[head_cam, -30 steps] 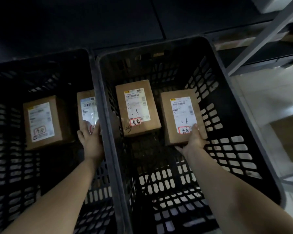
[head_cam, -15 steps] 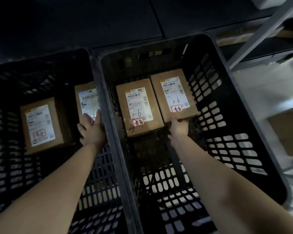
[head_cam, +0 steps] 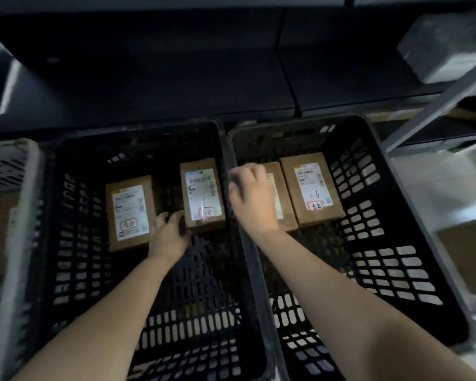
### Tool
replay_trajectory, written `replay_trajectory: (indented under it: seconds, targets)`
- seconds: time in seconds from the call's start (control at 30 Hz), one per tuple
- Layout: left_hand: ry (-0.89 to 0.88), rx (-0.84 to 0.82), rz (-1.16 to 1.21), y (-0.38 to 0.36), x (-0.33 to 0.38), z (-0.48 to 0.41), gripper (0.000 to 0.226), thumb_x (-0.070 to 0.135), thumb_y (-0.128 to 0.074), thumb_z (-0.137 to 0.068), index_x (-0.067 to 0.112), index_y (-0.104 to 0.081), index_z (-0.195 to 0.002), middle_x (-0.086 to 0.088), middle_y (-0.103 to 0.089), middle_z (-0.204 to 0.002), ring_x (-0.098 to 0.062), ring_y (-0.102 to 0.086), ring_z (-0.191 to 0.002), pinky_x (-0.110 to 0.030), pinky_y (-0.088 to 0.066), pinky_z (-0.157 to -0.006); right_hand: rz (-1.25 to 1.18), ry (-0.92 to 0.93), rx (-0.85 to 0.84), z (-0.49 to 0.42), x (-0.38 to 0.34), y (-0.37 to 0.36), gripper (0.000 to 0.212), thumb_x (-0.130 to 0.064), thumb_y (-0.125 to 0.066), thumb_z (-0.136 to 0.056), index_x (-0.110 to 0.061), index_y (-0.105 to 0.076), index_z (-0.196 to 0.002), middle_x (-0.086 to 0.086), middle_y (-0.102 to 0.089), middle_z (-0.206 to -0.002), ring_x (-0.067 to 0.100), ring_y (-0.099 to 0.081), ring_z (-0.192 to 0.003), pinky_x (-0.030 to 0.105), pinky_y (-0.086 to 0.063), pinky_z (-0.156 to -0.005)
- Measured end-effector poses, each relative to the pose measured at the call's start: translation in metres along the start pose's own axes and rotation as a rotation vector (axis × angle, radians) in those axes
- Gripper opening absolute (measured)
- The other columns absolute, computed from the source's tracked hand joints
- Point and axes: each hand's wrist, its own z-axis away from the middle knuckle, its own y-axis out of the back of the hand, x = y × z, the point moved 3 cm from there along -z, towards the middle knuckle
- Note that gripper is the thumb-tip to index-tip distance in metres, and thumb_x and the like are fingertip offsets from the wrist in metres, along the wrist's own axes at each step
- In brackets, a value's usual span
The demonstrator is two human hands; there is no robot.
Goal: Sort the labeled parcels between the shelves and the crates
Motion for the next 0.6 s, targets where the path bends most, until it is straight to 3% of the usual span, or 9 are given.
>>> replay_trajectory:
  seconds: [0.13, 0.27, 0.37, 0.47, 0.6]
  targets:
    - [-0.011, 0.000, -0.033, 0.026, -0.022, 0.002, 0.057, 0.021, -0.057, -0.091, 0.024, -0.035, -0.143, -0.012, -0.029, -0.146, -0.033, -0.026, -0.135, -0.039, -0.030, -0.110, 0.166, 0.175, -0.341, 0.005, -0.040, -0.040, 0.037, -0.013, -0.051, -0.094, -0.006, -0.054, -0.130, 0.014, -0.047, -0.129, 0.035, -0.051, -0.113, 0.044, -0.048, -0.092]
    - [0.004, -0.023, -0.047, 0.036, -0.046, -0.007, 0.059, 0.022, -0.054, -0.092, 0.024, -0.029, -0.145, -0.011, -0.025, -0.148, -0.032, -0.019, -0.138, -0.039, -0.029, -0.109, 0.319, -0.082, -0.573, 0.003, -0.037, -0.093, 0.054, -0.025, -0.050, -0.096, -0.011, -0.032, -0.145, 0.017, -0.027, -0.147, 0.038, -0.034, -0.132, 0.045, -0.041, -0.102]
    - [0.021, -0.029, -0.080, 0.037, -0.065, -0.018, 0.061, 0.023, -0.053, -0.092, 0.023, -0.026, -0.147, -0.011, -0.022, -0.150, -0.033, -0.018, -0.138, -0.039, -0.028, -0.110, 0.356, -0.316, -0.558, -0.005, -0.019, -0.123, 0.066, -0.032, -0.055, -0.093, -0.016, -0.023, -0.149, 0.018, -0.011, -0.153, 0.039, -0.017, -0.140, 0.050, -0.034, -0.108]
    - [0.056, -0.017, -0.084, 0.033, -0.080, -0.032, 0.063, 0.023, -0.053, -0.093, 0.022, -0.023, -0.148, -0.009, -0.021, -0.150, -0.032, -0.020, -0.137, -0.039, -0.028, -0.110, 0.351, -0.472, -0.462, -0.017, -0.003, -0.144, 0.079, -0.043, -0.062, -0.087, -0.021, -0.019, -0.150, 0.019, -0.003, -0.156, 0.039, -0.012, -0.141, 0.053, -0.031, -0.110]
    - [0.102, -0.004, -0.117, 0.023, -0.090, -0.049, 0.064, 0.024, -0.054, -0.091, 0.024, -0.024, -0.148, -0.008, -0.020, -0.150, -0.031, -0.021, -0.136, -0.039, -0.027, -0.111, 0.430, -0.545, -0.435, -0.026, 0.008, -0.165, 0.096, -0.054, -0.066, -0.081, -0.031, -0.006, -0.152, 0.024, 0.009, -0.157, 0.041, -0.009, -0.144, 0.053, -0.026, -0.109]
